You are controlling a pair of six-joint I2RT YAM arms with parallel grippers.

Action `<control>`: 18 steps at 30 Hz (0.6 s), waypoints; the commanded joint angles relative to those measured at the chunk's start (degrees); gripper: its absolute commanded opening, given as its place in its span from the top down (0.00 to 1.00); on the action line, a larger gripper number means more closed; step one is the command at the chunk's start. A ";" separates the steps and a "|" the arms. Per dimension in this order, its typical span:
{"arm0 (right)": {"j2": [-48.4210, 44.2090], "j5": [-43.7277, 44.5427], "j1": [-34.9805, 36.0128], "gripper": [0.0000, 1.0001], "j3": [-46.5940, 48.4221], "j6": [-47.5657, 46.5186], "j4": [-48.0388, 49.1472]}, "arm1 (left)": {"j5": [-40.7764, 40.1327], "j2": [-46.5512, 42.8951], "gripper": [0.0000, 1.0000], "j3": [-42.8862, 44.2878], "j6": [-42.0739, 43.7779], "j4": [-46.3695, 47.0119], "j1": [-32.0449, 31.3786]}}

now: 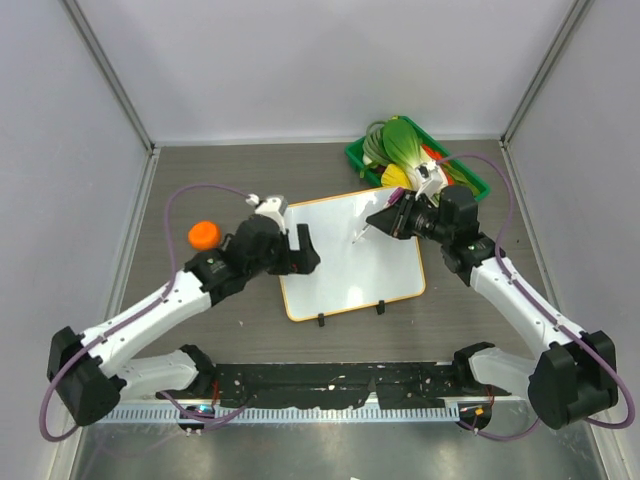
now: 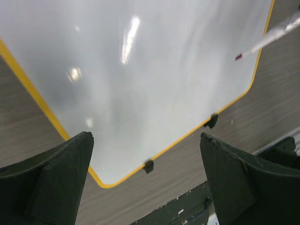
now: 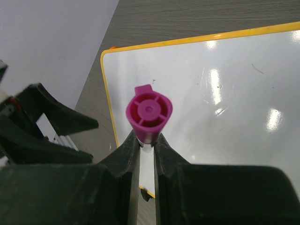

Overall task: Write a sentence on the whiteboard
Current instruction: Hold the whiteboard at the center of the board.

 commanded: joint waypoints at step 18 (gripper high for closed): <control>-4.02 -0.25 -0.14 0.99 -1.70 -2.50 4.64 | 46.00 -9.43 0.00 -19.66 -6.11 27.66 41.02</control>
